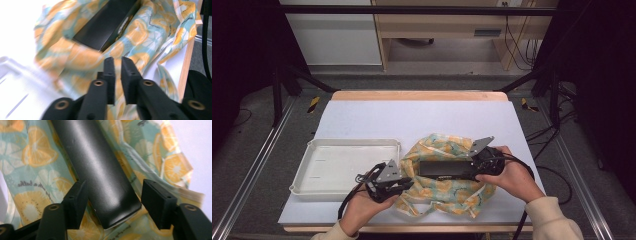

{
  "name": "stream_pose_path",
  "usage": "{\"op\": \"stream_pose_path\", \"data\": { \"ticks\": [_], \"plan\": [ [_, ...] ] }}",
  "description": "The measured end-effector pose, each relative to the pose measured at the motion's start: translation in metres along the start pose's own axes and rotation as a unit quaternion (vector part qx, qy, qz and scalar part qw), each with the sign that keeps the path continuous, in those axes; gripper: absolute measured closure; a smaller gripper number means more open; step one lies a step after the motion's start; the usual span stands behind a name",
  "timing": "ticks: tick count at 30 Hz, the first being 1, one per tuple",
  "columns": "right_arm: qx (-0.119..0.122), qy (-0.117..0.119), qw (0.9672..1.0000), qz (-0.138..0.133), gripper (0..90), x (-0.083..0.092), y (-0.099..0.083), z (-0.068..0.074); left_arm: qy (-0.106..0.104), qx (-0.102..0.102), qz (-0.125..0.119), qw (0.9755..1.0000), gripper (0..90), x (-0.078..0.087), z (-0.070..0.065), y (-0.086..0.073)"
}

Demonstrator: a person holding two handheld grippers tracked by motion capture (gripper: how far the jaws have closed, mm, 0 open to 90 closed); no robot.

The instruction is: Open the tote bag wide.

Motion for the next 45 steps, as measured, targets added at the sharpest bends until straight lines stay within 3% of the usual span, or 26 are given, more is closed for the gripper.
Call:
{"op": "stream_pose_path", "data": {
  "ticks": [4, 8, 15, 19, 28, 33, 45],
  "plan": [
    [0.023, 0.021, 0.9994, 0.015, 34.8, -0.007, 0.002, 0.0, 0.02, 0.015, -0.019, 0.9995, 69.0, 0.021, 0.005, -0.009],
    [0.027, 0.038, 0.9986, 0.026, 34.0, -0.012, 0.005, 0.002, 0.038, 0.023, -0.03, 0.9985, 62.2, 0.037, 0.01, -0.017],
    [0.049, 0.053, 0.9954, 0.062, 31.8, -0.02, 0.008, 0.002, 0.073, 0.032, -0.033, 0.9963, 55.3, 0.059, 0.025, -0.03],
    [0.05, 0.063, 0.9941, 0.072, 32.2, -0.024, 0.006, 0.001, 0.083, 0.039, -0.036, 0.9952, 54.2, 0.065, 0.031, -0.035],
    [0.062, 0.083, 0.9905, 0.091, 33.1, -0.038, 0.001, -0.001, 0.086, 0.038, -0.02, 0.9953, 51.6, 0.063, 0.033, -0.045],
    [0.056, 0.087, 0.9915, 0.079, 40.3, -0.033, 0.001, -0.001, 0.088, 0.04, -0.015, 0.9952, 50.8, 0.063, 0.034, -0.048],
    [0.066, 0.086, 0.9937, 0.028, 42.9, -0.019, 0.001, 0.0, 0.092, 0.04, -0.003, 0.995, 49.9, 0.062, 0.036, -0.054]
  ]
}}
Point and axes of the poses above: each handheld gripper's, and its own axes: x roughly backward along the jaws, y roughly out of its top, z roughly to its left, the point moved 5 cm from there along -x, roughly forward along the jaws, and after that the axes turned 10 degrees about -z, right-handed, at the moved point
